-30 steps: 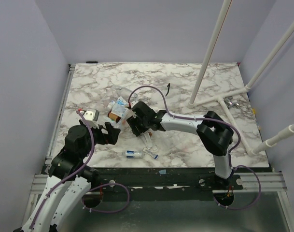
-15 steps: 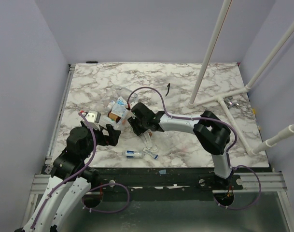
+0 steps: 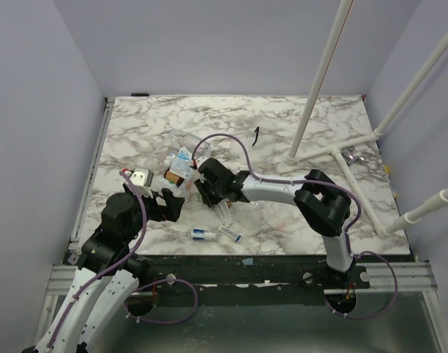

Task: Organize the medicine kit

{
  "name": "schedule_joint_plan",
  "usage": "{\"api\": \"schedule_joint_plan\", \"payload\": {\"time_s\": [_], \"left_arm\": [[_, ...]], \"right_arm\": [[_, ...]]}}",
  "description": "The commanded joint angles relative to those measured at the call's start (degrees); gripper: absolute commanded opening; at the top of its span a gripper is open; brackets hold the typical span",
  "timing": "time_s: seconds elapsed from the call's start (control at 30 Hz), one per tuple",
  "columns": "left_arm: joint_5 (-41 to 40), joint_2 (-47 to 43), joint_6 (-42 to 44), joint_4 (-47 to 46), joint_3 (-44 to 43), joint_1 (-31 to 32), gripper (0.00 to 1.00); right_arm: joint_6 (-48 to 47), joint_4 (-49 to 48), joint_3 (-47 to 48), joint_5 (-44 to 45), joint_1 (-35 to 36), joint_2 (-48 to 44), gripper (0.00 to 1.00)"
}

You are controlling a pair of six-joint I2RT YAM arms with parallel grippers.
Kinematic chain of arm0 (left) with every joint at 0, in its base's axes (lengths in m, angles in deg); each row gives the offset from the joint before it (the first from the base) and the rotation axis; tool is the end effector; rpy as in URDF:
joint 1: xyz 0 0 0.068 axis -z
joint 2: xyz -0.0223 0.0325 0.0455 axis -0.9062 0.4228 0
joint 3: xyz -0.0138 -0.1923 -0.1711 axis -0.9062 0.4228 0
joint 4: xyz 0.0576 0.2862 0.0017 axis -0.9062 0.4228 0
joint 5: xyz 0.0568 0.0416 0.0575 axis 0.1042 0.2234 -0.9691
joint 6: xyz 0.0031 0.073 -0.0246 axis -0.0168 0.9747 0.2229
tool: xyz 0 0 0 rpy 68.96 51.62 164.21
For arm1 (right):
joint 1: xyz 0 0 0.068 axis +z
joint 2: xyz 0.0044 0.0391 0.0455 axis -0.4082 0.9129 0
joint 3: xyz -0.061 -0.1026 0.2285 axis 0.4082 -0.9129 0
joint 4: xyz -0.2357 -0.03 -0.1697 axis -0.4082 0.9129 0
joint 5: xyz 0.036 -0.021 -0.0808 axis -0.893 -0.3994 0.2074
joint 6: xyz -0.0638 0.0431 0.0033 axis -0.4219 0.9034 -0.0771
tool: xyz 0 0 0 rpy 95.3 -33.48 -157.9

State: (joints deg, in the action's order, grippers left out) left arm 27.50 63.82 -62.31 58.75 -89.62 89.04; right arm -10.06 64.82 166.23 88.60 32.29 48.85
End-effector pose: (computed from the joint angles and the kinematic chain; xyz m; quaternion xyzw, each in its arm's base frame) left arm 0.1578 -0.0731 0.2800 0.0425 0.8113 -0.2313 0.5352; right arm 0.2653 0.3927 0.1075 -0.3490 0.8702 0.1725 0.3019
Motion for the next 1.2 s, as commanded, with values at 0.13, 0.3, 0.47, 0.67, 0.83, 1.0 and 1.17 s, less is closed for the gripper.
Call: {"api": "schedule_joint_plan", "payload": {"time_s": [0.13,0.3,0.47,0.67,0.83,1.0,1.17], "left_arm": [[1.0,-0.7,0.4,-1.3,0.7,-0.3,0.99],[1.3,-0.6,0.4,-1.3,0.7,-0.3,0.98],[1.4,-0.8,0.3,-1.3,0.8,-0.3,0.98],[1.7,-1.0,0.2,-1.3,0.8,-0.2,0.98],[2.1,-0.9,0.2,-1.2,0.8,0.2,0.98],[2.4,-1.0,0.2,-1.1,0.7,0.7,0.98],[2.5,-1.8,0.3,-1.2,0.9,1.1,0.98]], "right_arm": [[0.9,-0.4,-3.5,3.8,0.6,-8.8,0.32],[1.1,1.3,-5.9,7.2,0.6,-13.7,0.32],[0.5,3.6,-8.8,12.0,0.6,-18.0,0.32],[0.4,6.5,-13.0,16.9,0.5,-23.5,0.32],[1.2,8.5,-16.8,19.8,0.0,-27.6,0.31],[2.4,11.0,-19.8,21.3,-2.5,-30.5,0.31],[3.9,13.6,-21.5,21.4,-7.3,-31.7,0.31]]}}
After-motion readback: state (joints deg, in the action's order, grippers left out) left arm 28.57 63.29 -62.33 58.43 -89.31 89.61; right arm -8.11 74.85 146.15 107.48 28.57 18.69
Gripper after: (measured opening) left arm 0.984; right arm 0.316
